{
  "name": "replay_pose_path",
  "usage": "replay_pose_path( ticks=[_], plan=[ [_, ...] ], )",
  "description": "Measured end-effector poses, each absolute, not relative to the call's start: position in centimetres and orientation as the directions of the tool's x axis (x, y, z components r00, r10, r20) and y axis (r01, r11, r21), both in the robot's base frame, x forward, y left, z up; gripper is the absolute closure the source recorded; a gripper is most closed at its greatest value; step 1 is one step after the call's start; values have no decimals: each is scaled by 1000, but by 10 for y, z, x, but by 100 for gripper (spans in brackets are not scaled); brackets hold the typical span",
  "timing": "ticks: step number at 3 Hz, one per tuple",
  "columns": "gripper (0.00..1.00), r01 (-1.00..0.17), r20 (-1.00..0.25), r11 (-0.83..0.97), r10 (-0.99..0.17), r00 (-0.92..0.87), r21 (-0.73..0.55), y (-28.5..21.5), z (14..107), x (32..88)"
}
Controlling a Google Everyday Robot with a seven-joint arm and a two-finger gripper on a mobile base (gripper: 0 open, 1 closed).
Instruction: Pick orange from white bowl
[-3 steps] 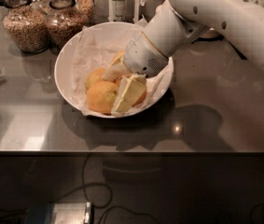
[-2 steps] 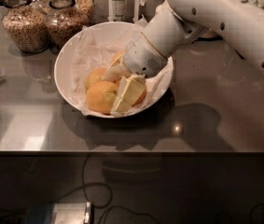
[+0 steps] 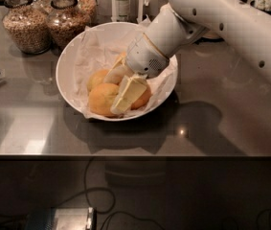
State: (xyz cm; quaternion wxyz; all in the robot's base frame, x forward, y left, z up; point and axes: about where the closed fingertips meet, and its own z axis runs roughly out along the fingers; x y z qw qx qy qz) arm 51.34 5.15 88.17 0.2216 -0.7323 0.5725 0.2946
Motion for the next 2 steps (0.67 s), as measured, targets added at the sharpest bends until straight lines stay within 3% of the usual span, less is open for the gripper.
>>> replay_pose_path(
  ticks=[2],
  plan=[
    [36,-974,-691,-227,-707,153,17,55,879,532]
  ],
)
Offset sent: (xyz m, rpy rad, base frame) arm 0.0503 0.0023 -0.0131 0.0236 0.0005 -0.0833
